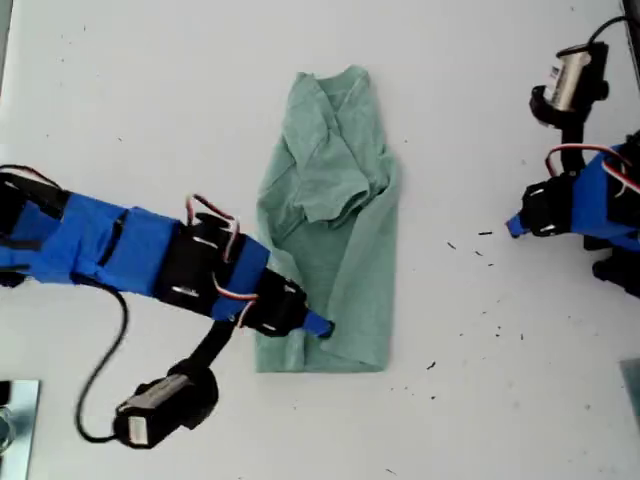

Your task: Fold t shirt

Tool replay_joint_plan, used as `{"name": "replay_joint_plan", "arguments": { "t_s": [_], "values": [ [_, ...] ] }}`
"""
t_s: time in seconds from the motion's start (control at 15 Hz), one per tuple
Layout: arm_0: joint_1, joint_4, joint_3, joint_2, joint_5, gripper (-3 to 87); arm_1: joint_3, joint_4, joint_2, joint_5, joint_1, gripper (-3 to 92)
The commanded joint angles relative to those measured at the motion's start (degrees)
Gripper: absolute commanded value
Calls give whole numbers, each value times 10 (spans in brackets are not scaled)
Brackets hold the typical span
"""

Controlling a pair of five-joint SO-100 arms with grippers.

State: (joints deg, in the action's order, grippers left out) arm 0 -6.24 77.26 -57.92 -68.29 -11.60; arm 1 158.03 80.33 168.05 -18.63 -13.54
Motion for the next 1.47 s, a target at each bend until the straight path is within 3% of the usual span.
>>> {"name": "replay_joint_plan", "arguments": {
  "t_s": [0.0,0.07,0.13,0.27,0.4,0.6,0.73,0.8,0.87,0.93,1.07,1.27,1.4],
  "values": [
    [40,78,-96,-254,-11,225,-4,6,6,8,7,24],
    [58,76,-234,-369,6,117,-5,8,8,6,6,24],
    [76,31,-437,-503,36,54,-5,8,8,6,6,24],
    [92,-140,-898,-847,111,-1,-4,8,9,6,6,24],
    [48,-205,-1106,-1079,172,-2,-3,7,9,10,8,24],
    [49,-217,-1057,-918,194,-2,-15,12,2,19,11,24],
    [41,-126,-867,-796,184,-1,-192,61,-131,46,57,77],
    [17,-67,-719,-690,177,106,-332,83,-242,48,88,197],
    [-13,-13,-562,-571,156,320,-470,99,-348,49,120,270],
    [-40,10,-437,-477,134,336,-605,126,-452,53,149,281],
    [-69,-25,-338,-374,120,351,-788,151,-606,82,194,314],
    [-100,-99,-324,-299,127,344,-931,127,-759,117,248,343],
    [-134,-116,-306,-228,147,347,-987,112,-838,147,284,332]
  ]
}}
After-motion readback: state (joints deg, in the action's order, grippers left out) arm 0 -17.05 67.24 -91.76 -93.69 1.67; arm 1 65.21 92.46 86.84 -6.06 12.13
